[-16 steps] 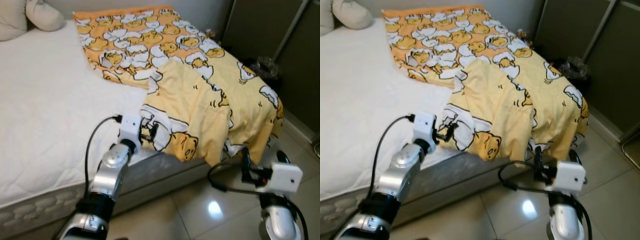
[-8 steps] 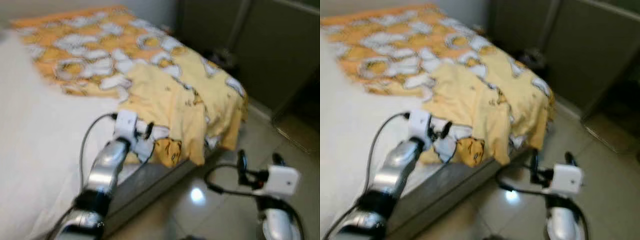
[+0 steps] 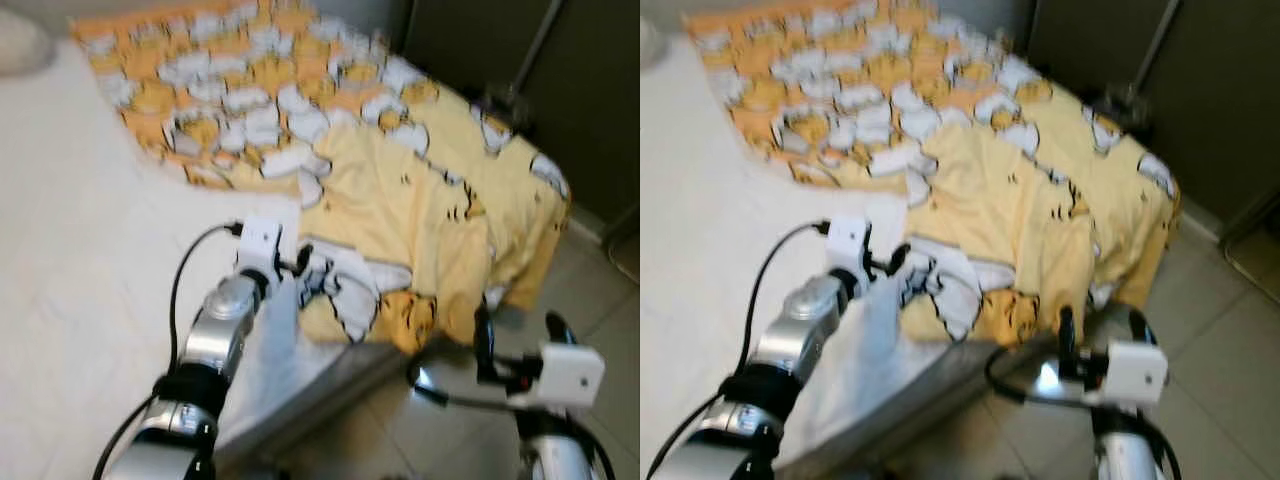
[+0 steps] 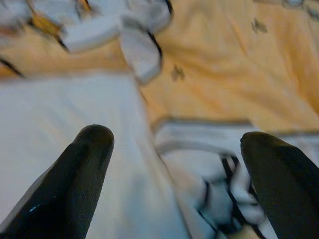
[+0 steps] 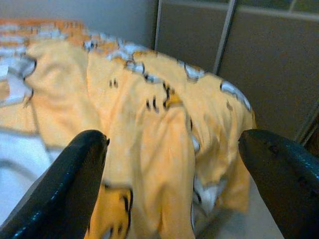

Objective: Clean up the room

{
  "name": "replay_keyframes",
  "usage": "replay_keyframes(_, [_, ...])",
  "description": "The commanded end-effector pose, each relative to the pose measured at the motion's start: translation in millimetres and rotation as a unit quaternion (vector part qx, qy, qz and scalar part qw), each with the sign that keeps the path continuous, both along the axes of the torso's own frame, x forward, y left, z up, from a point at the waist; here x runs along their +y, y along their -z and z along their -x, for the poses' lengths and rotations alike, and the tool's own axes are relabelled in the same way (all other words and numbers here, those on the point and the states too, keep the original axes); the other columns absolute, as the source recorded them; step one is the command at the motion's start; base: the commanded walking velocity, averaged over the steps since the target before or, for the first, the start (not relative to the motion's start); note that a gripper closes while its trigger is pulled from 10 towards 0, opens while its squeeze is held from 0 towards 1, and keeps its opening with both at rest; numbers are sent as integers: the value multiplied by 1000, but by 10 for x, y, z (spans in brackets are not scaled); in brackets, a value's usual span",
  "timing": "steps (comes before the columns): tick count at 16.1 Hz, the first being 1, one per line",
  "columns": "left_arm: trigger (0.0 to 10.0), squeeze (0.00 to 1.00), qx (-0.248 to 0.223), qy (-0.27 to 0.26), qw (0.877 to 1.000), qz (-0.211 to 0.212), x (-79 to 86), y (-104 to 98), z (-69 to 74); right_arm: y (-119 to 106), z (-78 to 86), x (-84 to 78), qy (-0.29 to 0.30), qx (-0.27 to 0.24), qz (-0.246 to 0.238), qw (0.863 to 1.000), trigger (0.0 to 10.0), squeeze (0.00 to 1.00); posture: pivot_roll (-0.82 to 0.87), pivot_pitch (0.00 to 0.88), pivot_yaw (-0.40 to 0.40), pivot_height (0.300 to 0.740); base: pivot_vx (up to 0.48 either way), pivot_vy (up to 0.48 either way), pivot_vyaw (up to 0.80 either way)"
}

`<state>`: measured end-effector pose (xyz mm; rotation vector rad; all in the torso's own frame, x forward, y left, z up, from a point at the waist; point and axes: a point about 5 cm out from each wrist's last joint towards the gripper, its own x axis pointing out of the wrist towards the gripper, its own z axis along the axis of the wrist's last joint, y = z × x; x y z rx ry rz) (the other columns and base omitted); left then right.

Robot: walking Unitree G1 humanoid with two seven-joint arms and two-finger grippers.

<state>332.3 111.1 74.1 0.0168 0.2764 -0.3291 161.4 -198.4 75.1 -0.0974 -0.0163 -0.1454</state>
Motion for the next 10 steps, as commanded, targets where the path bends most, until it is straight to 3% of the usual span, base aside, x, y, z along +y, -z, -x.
replay_keyframes(1, [10000,0,58,-2,998,14,25,211,94,-69,103,20,-12,5,-8,1000,10000,98,-63,236,0,740,0,0,0])
replay_keyframes(3, [10000,0,93,-21,995,27,108,357,169,-77,194,74,-34,18,-14,999,10000,102,-87,275,-1,740,0,0,0])
replay_keyframes(6, [10000,0,100,-42,994,29,187,388,181,-42,344,117,-40,42,-22,998,10000,102,-106,295,1,740,0,0,0])
replay_keyframes(8, [10000,0,107,-44,992,39,168,399,166,-42,346,133,-41,48,-25,998,10000,98,-105,291,4,740,0,0,0])
replay_keyframes(10, [10000,0,123,-51,986,102,128,383,160,-51,327,144,-43,48,-27,998,10000,98,-104,286,6,740,0,0,0])
